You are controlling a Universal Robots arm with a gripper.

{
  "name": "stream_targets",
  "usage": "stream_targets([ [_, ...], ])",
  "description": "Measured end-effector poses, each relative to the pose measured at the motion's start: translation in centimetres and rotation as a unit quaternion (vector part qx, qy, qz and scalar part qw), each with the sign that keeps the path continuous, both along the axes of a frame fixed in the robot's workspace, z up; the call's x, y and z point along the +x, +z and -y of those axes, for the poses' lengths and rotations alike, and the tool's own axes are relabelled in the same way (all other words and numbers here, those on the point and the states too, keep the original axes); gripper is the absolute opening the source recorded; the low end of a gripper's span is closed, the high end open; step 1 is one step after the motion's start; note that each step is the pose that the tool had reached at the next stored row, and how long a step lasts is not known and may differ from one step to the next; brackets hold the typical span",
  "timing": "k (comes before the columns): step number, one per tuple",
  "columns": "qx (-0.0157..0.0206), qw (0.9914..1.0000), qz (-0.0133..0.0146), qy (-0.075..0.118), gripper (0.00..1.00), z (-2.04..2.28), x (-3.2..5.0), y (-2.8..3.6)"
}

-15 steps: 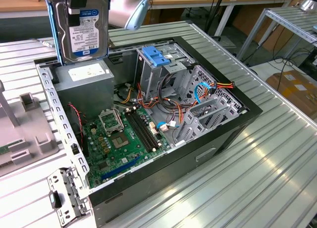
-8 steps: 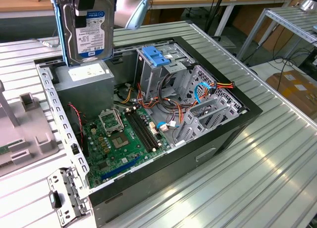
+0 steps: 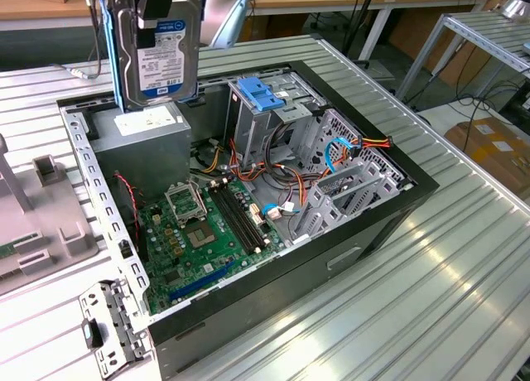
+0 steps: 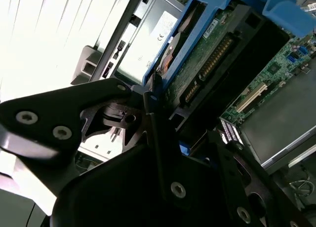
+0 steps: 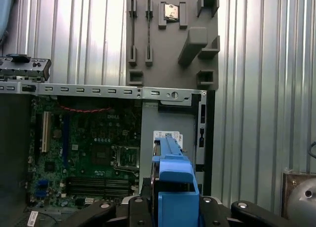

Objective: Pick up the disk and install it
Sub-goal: 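Pick up the disk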

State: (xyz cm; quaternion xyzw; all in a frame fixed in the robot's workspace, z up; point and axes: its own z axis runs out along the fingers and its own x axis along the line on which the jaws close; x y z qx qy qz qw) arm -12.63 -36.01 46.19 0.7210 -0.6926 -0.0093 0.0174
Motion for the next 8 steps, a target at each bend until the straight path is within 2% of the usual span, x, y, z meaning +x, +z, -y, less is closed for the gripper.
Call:
stream_targets([
  [8, 0.0, 1.0, -0.0011, 0.0, 0.36, 0.68, 1.42, -0.07],
])
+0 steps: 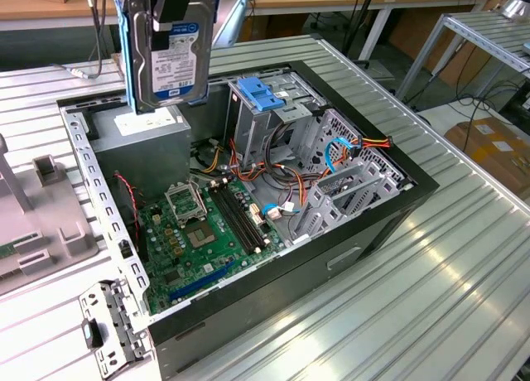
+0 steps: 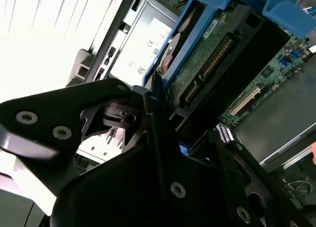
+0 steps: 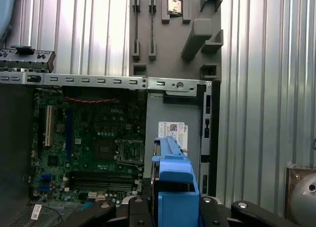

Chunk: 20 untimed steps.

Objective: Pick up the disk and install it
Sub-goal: 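Pick up the disk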

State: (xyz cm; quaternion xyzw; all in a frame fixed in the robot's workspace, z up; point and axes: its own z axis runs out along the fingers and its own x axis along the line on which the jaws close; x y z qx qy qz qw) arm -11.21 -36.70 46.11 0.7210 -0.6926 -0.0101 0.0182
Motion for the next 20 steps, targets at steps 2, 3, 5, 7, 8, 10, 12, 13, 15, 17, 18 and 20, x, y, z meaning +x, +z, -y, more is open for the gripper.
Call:
stream_targets([
  [2, 0.0, 1.0, -0.0001, 0.0, 0.36, 0.28, 0.32, -0.02],
  [3, 0.0, 1.0, -0.0002, 0.0, 0.36, 0.41, 0.41, -0.02],
  [5, 0.0, 1.0, -0.0002, 0.0, 0.36, 0.65, 0.56, -0.03],
  [7, 0.0, 1.0, -0.0002, 0.0, 0.36, 0.95, 0.7, -0.03],
  [8, 0.0, 1.0, -0.0002, 0.0, 0.36, 1.06, 0.75, -0.04],
  [10, 0.0, 1.0, -0.0002, 0.0, 0.36, 1.34, 0.89, -0.05],
  [12, 0.0, 1.0, -0.0001, 0.0, 0.36, 1.58, 1.0, -0.05],
  [13, 0.0001, 1.0, -0.0001, 0.0, 0.36, 1.7, 1.06, -0.06],
  [15, 0.0, 1.0, -0.0001, 0.0, 0.36, 2.02, 1.2, -0.06],
  [17, 0.0, 1.0, -0.0002, 0.0, 0.36, 2.22, 1.31, -0.06],
  [18, 0.0, 1.0, -0.0002, 0.0, 0.36, 2.32, 1.36, -0.06],
  [20, 0.0, 1.0, -0.0002, 0.0, 0.36, 2.57, 1.49, -0.07],
])
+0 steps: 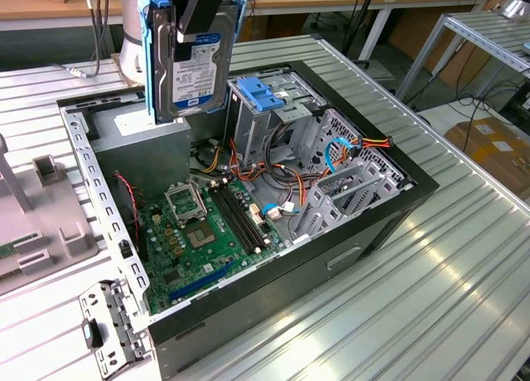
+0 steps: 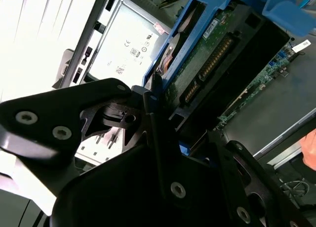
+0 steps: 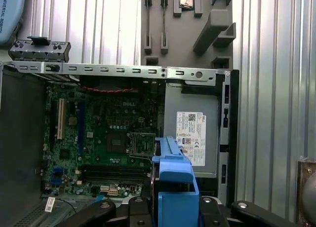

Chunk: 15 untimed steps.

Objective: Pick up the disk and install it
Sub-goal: 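Pick up the disk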

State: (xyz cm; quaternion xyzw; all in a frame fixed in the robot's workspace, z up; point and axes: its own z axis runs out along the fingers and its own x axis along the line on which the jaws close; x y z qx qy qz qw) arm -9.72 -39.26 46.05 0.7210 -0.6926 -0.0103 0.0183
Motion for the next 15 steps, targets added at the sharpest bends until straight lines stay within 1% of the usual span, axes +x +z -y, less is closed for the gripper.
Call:
stream_targets([
  [1, 0.0, 1.0, 0.0, 0.0, 0.36, 0.09, 0.05, 0.0],
  [4, 0.0, 1.0, 0.0, 0.0, 0.36, 0.57, 0.34, -0.02],
  [11, 0.0, 1.0, 0.0, 0.0, 0.36, 1.26, 0.82, -0.03],
  [12, 0.0, 1.0, 0.0, 0.0, 0.36, 1.49, 0.97, -0.04],
  [15, 0.0, 1.0, 0.0, 0.0, 0.36, 1.84, 1.2, -0.05],
])
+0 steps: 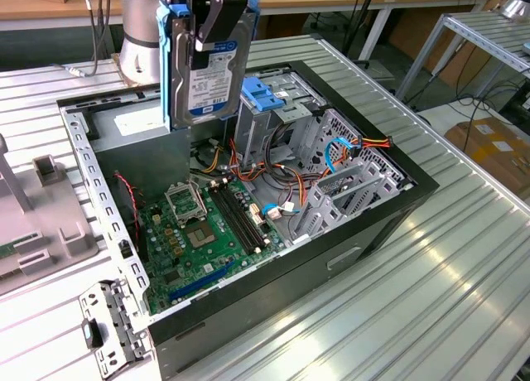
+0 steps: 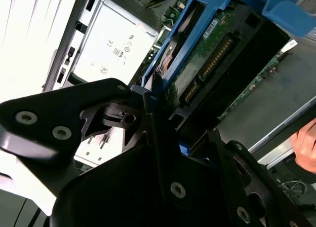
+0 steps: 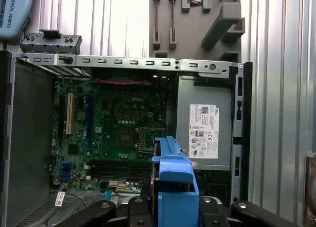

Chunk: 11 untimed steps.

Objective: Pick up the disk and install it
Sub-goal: 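Pick up the disk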

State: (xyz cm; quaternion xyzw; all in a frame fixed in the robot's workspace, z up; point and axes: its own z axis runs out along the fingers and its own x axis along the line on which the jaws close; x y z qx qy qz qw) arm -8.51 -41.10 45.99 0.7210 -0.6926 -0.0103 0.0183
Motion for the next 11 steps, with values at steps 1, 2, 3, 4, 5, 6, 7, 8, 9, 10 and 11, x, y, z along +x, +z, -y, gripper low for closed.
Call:
stream_targets([
  [1, 0.0, 1.0, 0.0, 0.0, 0.36, 0.13, 0.1, 0.0],
  [2, 0.0, 1.0, 0.0, 0.0, 0.36, 0.22, 0.18, 0.0],
  [3, 0.0, 1.0, 0.0, 0.0, 0.36, 0.31, 0.25, -0.01],
  [4, 0.0, 1.0, -0.0001, 0.0, 0.36, 0.41, 0.34, -0.01],
  [5, 0.0, 1.0, -0.0001, 0.0, 0.36, 0.48, 0.41, -0.01],
  [6, 0.0, 1.0, -0.0001, 0.0, 0.36, 0.59, 0.5, -0.01],
  [7, 0.0, 1.0, -0.0001, 0.0, 0.36, 0.64, 0.56, -0.02],
  [8, 0.0, 1.0, -0.0001, 0.0, 0.36, 0.87, 0.76, -0.02],
  [9, 0.0, 1.0, -0.0001, 0.0, 0.36, 1.03, 0.91, -0.03],
  [10, 0.0, 1.0, -0.0002, 0.0, 0.36, 1.11, 0.99, -0.04],
  [11, 0.0, 1.0, -0.0002, 0.0, 0.36, 1.19, 1.06, -0.04],
])
